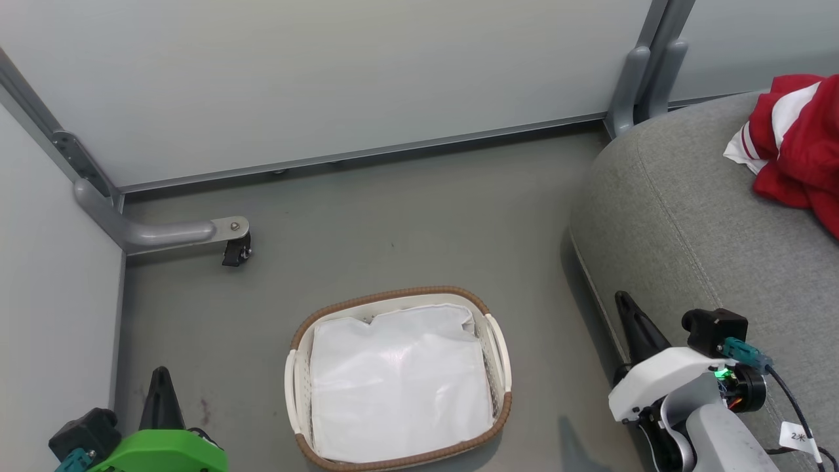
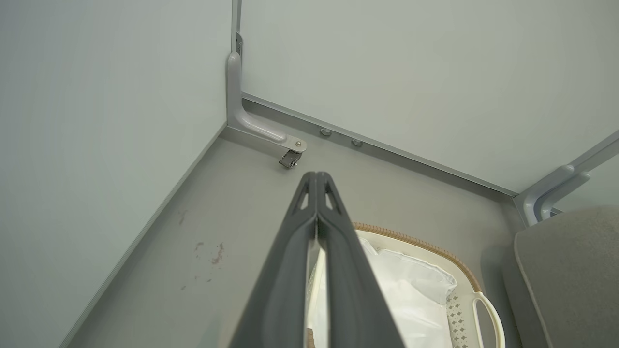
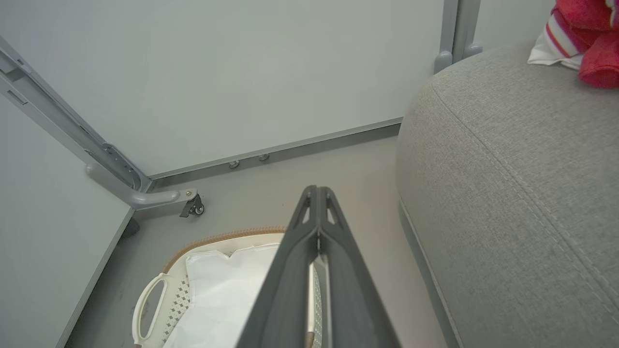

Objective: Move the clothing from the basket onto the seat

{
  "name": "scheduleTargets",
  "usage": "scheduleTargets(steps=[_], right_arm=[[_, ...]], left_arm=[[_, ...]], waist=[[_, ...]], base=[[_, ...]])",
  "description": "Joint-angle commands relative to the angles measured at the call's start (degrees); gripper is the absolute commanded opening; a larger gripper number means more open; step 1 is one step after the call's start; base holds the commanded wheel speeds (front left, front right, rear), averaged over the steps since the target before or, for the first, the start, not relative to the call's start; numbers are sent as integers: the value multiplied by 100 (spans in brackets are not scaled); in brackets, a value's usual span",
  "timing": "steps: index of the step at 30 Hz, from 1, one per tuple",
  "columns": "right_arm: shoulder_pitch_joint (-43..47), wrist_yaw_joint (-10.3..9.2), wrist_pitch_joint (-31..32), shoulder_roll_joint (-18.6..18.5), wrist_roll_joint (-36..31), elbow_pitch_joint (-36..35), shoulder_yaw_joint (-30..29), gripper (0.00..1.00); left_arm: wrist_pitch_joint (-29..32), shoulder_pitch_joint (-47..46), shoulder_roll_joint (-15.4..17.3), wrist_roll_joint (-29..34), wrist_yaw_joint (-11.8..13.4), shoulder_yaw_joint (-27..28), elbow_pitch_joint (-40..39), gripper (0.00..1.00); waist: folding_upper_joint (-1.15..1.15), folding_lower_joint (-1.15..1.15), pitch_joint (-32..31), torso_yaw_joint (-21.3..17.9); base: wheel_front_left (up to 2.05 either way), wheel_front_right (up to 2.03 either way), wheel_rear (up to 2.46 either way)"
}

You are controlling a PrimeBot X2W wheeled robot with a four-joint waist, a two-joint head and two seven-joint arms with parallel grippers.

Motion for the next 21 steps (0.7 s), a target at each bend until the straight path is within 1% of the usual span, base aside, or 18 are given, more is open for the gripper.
scheduleTargets(steps=[1,21], right_arm=[[-29,-1,55,-21,273,-153,-56,0],[175,-2,503,-33,2147,-499,-311,0]], left_arm=[[47,-89,35,-241,-42,2,-125,0],[492,-162,47,-1969,-94,-32,-400,0]], waist=[[0,0,-7,3],[0,0,-99,34]], base=[[0,0,0],[0,0,0]])
